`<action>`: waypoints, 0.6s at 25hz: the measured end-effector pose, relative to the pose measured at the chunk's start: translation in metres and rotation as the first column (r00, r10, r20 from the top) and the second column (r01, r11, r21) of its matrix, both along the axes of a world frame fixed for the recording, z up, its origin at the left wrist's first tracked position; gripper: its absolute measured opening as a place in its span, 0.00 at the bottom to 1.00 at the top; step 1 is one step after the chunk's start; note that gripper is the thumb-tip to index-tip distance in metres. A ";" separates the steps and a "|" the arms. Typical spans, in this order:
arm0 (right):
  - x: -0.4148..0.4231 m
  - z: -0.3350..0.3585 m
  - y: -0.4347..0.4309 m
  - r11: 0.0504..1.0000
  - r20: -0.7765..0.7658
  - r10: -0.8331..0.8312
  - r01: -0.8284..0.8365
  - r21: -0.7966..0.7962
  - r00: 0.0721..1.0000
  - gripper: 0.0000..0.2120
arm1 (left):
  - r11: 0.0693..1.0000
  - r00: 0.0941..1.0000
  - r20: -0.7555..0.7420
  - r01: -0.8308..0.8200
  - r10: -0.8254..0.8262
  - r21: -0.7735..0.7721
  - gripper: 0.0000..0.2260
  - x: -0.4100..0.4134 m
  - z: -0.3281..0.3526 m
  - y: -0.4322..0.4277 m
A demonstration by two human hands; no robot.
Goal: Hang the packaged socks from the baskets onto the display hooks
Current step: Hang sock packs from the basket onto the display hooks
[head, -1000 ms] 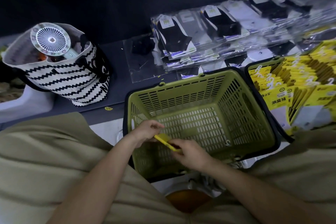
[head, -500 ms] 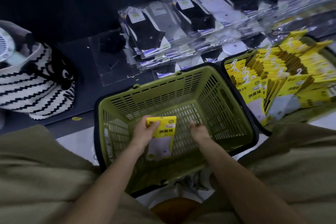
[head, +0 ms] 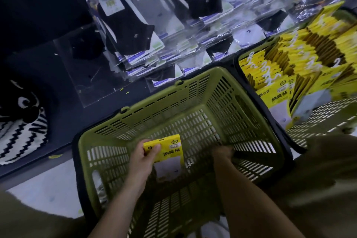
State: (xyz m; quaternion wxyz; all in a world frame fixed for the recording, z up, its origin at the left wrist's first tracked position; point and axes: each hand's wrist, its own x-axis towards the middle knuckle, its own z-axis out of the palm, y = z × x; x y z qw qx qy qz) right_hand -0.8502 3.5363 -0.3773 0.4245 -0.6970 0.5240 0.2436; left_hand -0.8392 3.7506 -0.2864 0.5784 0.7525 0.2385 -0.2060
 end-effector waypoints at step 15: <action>0.008 -0.020 0.013 0.994 0.107 -0.009 0.020 -0.107 0.994 0.09 | 0.986 0.991 -0.049 -0.127 0.123 -0.111 0.05 0.009 -0.015 -0.002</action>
